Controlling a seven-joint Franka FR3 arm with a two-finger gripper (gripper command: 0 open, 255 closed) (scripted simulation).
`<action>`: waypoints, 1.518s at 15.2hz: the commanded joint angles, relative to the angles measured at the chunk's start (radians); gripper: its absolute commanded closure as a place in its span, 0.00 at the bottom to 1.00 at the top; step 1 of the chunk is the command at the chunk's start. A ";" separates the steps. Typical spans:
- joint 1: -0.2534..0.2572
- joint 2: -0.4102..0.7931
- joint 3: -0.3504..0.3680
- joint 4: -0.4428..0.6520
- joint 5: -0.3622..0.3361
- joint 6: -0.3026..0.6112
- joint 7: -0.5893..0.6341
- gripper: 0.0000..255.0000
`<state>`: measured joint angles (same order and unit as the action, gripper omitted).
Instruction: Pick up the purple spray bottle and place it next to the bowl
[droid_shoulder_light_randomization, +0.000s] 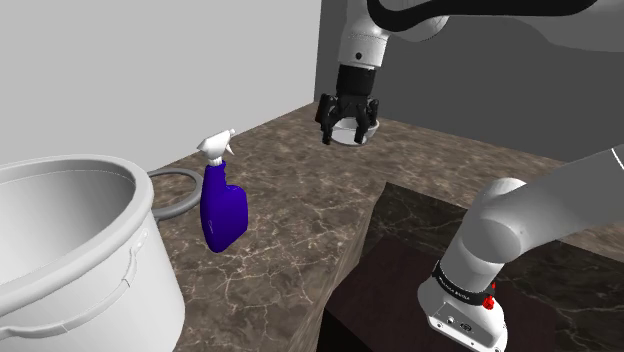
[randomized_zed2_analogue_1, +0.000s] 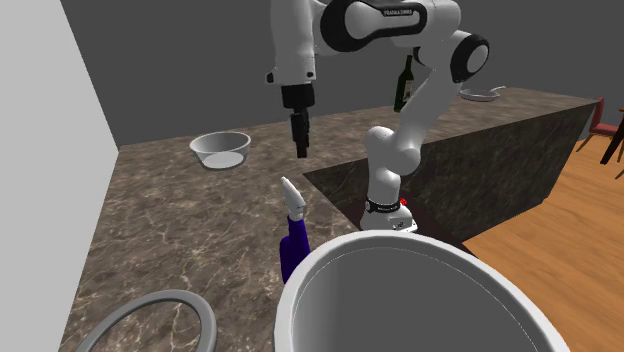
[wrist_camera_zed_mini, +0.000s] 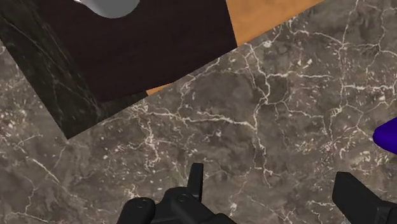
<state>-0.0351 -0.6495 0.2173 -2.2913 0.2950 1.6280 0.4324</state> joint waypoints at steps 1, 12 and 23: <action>-0.003 0.034 0.047 0.016 0.044 0.017 0.107 0.00; -0.043 0.349 0.276 0.205 0.169 0.178 0.635 0.00; -0.038 0.541 0.368 0.264 0.154 0.341 0.855 0.00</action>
<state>-0.0745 -0.1137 0.5818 -2.0192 0.4495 1.9541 1.2869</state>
